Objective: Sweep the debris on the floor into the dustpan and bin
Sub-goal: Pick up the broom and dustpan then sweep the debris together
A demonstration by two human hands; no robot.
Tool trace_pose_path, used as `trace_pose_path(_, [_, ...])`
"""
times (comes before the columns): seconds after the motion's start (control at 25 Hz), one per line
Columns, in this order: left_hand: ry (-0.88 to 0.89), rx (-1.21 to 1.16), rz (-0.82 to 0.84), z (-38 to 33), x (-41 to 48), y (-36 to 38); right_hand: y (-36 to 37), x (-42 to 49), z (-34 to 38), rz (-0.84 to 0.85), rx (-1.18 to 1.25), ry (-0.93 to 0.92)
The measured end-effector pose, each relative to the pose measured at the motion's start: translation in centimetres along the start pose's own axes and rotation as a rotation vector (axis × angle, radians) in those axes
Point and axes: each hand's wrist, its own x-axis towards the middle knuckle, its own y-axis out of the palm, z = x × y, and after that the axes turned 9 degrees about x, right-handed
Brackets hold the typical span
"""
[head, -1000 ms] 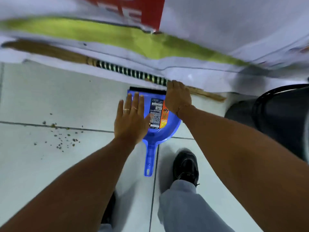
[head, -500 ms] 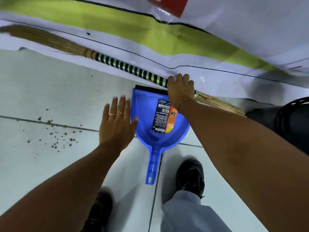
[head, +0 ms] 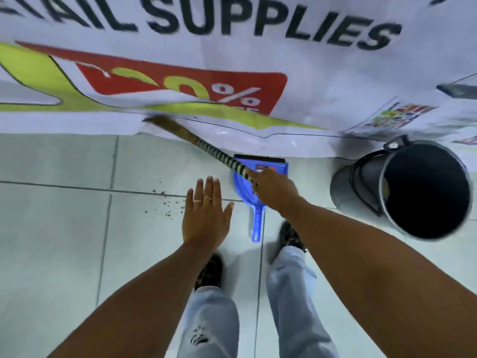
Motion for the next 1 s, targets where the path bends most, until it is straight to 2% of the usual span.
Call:
trace_pose_path(0.08, [0.032,0.018,0.023,2.0,-2.8,-1.3,0.2,-3.1,1.4,-0.005,0.062,0.110])
trace_pose_path(0.2, [0.070,0.045,0.060,4.7,-5.9,-1.5,1.3,-6.1,4.0,0.073,0.091,0.187])
trace_pose_path(0.4, [0.039,0.013,0.075,6.5,-9.2,1.2,5.9,-10.0,7.6,0.153,0.130,0.229])
trace_pose_path(0.64, [0.041,-0.044,0.097,5.8,-14.2,3.1,10.3,-15.3,7.7,0.208,0.059,0.191])
trace_pose_path(0.76, [0.004,-0.038,0.100,5.5,-16.7,3.4,11.6,-18.6,7.1,0.147,0.047,0.129])
trace_pose_path(0.88, [-0.031,-0.055,0.098,4.9,-19.2,3.4,11.9,-21.7,6.2,0.007,0.130,0.105])
trace_pose_path(1.0, [-0.025,-0.076,0.066,4.3,-22.1,3.4,13.1,-24.5,5.6,-0.084,0.175,0.213])
